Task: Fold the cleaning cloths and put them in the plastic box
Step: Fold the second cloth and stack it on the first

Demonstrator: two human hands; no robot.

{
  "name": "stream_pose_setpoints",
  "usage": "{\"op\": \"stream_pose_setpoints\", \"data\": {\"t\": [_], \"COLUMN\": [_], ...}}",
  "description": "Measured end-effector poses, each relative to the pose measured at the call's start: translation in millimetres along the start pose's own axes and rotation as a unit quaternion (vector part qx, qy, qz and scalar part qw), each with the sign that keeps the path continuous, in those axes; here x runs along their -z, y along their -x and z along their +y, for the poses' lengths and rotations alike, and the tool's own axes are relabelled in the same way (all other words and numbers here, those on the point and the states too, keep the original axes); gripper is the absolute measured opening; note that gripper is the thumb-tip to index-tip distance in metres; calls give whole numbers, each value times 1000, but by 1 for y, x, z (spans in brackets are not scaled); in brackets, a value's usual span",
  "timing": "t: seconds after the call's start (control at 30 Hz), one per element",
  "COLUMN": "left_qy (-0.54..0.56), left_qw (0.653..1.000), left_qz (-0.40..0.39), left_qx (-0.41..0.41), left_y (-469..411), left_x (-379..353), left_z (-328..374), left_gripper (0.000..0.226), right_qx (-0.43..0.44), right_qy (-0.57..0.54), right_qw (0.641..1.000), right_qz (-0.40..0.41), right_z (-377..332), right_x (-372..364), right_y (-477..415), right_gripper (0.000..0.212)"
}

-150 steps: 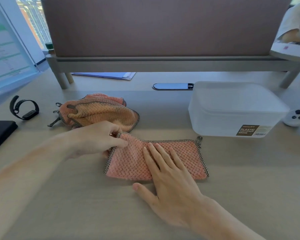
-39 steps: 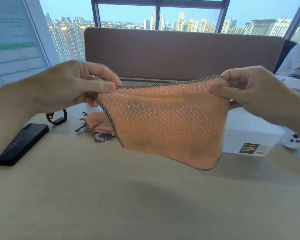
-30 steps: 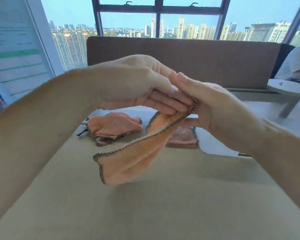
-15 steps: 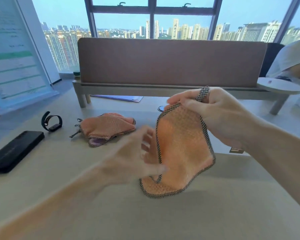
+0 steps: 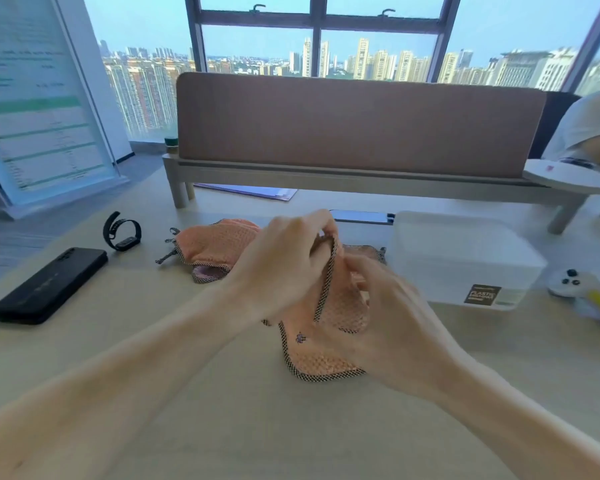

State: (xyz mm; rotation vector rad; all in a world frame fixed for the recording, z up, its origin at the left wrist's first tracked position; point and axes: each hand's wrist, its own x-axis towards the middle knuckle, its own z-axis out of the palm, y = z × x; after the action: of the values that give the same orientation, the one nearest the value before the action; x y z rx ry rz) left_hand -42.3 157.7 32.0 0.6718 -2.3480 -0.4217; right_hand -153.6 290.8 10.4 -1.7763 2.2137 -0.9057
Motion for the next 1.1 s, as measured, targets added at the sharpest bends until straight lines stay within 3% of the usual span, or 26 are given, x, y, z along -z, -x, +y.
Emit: {"op": "stream_pose_setpoints", "data": {"t": [0.17,0.27,0.43,0.5,0.63,0.7,0.8,0.9,1.0,1.1], "left_qy": [-100,-126,-15,44,129,149,159,181,210,211], "left_qw": [991,987,991,986,981,982,984,982,978,977], "left_qz": [59,32,-134,-159,-134,-109,-76,-49,4,-2], "left_qx": [-67,-95,-3,30,49,48,41,15,1,30], "left_y": [-12,-14,-4,4,17,21,27,34,29,14], "left_x": [15,33,71,84,105,116,139,162,178,171], "left_z": [23,16,-25,-39,-48,-46,-36,-20,-11,-18], "left_gripper": [14,18,16,20,35,25,13,9,6,10], "right_qx": [0,3,40,60,78,76,85,108,125,110], "right_qy": [46,83,108,116,76,10,-91,-142,-160,-138], "right_qw": [994,990,988,987,992,997,992,984,979,984], "right_qz": [98,114,101,89,63,24,-26,-14,3,-13], "right_z": [4,25,50,49,40,30,16,6,0,6], "right_x": [0,18,60,74,101,117,144,168,188,188], "right_y": [-7,-11,-14,-19,-30,-31,-24,-17,-18,-33], "right_gripper": [10,19,22,20,10,4,11,19,18,12]}}
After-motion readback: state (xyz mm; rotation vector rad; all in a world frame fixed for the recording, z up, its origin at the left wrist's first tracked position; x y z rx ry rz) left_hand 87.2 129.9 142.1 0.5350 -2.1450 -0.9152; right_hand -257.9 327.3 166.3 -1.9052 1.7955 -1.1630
